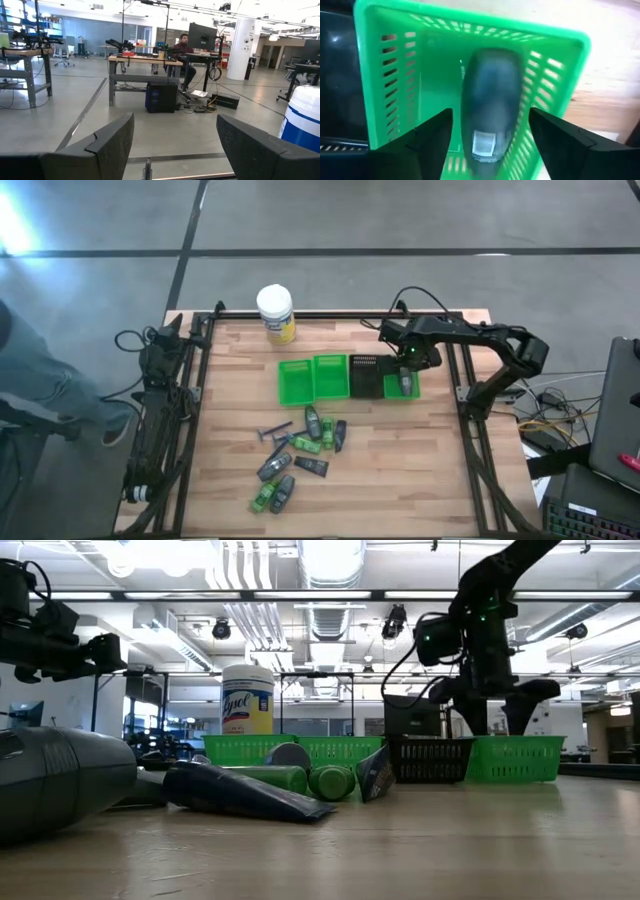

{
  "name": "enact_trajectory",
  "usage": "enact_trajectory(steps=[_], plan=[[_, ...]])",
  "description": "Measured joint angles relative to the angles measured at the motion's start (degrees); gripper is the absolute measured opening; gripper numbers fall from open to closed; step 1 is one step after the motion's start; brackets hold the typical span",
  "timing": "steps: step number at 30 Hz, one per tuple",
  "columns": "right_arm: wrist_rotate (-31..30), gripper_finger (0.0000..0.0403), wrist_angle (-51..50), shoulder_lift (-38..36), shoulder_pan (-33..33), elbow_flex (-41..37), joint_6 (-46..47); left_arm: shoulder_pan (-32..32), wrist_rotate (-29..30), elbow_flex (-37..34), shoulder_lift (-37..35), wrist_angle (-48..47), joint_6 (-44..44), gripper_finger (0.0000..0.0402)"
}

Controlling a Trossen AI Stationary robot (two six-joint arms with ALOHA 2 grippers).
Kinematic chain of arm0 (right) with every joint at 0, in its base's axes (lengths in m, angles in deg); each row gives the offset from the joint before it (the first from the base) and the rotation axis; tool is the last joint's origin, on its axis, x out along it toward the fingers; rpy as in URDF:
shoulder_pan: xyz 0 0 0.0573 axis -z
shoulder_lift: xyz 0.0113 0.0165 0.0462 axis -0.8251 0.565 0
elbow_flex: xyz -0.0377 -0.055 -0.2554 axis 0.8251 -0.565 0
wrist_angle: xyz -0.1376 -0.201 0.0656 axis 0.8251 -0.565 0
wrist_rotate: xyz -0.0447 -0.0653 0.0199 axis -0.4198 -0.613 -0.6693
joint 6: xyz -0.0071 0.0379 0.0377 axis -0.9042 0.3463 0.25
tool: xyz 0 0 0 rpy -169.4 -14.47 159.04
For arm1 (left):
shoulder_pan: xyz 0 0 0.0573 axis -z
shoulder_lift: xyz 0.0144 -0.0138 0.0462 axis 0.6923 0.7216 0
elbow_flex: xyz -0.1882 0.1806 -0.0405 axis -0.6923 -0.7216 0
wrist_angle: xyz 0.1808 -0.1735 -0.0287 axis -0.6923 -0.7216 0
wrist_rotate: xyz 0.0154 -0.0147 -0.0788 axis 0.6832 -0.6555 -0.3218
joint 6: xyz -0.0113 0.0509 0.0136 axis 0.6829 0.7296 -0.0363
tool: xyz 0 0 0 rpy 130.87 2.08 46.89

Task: Pick & Place Travel size toiletries
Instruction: Put the deodorant into the right green bin, then put the top deodorant into the right green bin

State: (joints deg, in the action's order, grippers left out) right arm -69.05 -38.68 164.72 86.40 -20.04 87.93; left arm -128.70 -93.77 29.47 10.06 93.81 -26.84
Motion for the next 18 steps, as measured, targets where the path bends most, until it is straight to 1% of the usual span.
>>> enact_trajectory(steps=[5,9,11,13,16,18], plan=[[-4.2,0.0299,-0.2,-1.1,-1.7,2.5,-0.7,0.0,0.0,0.0,0.0,0.0,0.0,0.0289],[-4.9,0.0321,-0.2,-2.7,-4.6,7.3,-2.3,0.0,0.0,0.0,0.0,0.0,0.0,0.0289],[-3.5,0.0329,-0.2,-3.1,-6.4,9.7,-2.4,0.0,0.0,0.0,0.0,0.0,0.0,0.0289],[-0.4,0.0336,0.0,-3.1,-8.7,11.7,-2.4,0.0,0.0,0.0,0.0,0.0,0.0,0.0289],[2.0,0.0341,1.7,-1.9,-13.8,13.7,-3.6,0.0,0.0,0.0,0.0,0.0,0.0,0.0289],[4.4,0.0341,3.6,-0.6,-16.7,14.8,-1.3,0.0,0.0,0.0,0.0,0.0,0.0,0.0289]])
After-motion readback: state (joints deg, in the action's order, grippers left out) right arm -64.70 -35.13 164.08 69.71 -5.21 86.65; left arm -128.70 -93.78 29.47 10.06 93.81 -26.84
